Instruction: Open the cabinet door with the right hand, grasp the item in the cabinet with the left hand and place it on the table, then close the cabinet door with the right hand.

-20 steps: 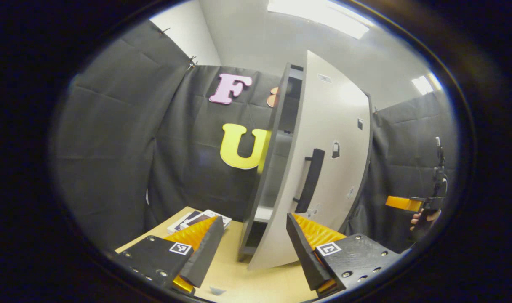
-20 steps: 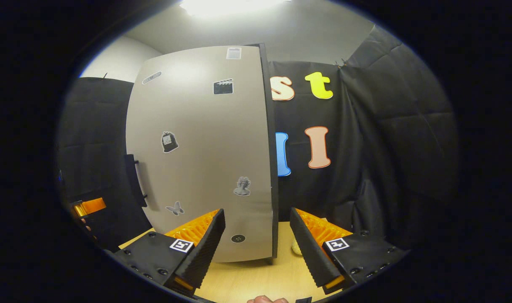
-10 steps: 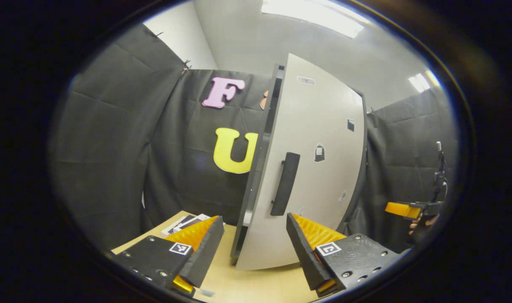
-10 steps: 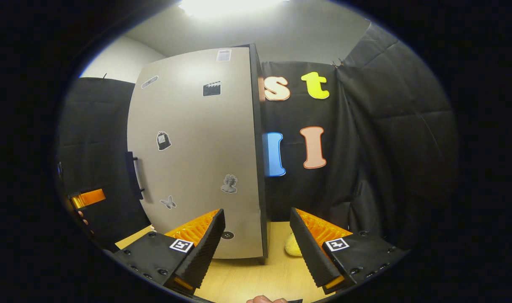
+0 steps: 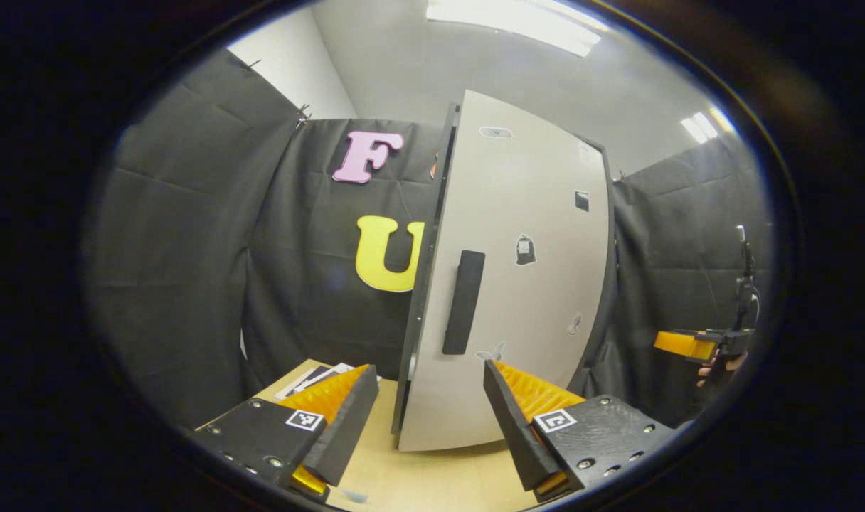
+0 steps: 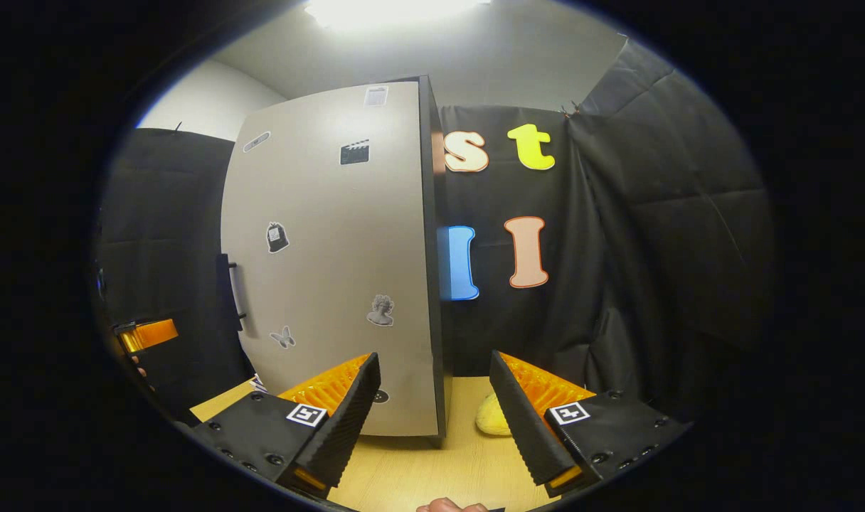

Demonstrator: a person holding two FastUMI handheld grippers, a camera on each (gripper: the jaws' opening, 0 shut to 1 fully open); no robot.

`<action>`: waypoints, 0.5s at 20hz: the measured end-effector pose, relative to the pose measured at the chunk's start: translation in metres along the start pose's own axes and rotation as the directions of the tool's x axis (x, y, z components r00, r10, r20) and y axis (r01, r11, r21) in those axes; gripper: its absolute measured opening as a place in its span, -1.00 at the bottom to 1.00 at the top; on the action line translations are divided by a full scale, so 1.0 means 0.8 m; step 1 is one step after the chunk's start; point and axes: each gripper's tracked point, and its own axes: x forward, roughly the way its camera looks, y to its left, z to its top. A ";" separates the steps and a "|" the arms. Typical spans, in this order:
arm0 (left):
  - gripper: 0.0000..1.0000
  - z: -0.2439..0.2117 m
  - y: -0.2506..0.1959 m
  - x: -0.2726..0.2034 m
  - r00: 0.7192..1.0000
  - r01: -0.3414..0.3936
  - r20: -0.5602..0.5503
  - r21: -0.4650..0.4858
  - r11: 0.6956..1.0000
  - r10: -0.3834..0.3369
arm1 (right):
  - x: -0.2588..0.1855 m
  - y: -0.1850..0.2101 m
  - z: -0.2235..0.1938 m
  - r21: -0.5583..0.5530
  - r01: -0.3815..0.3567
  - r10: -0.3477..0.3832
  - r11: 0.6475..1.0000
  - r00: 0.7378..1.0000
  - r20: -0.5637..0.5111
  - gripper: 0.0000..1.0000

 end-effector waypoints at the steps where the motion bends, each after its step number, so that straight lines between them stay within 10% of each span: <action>1: 0.83 -0.002 0.000 0.002 1.000 0.000 -0.001 0.003 1.000 0.000 | -0.001 -0.001 -0.001 0.006 0.004 -0.004 1.000 1.000 -0.002 0.95; 10: 0.82 -0.002 -0.016 0.005 0.999 0.036 -0.002 0.008 0.999 -0.036 | -0.003 -0.005 -0.010 -0.011 0.018 -0.018 1.000 1.000 -0.018 0.95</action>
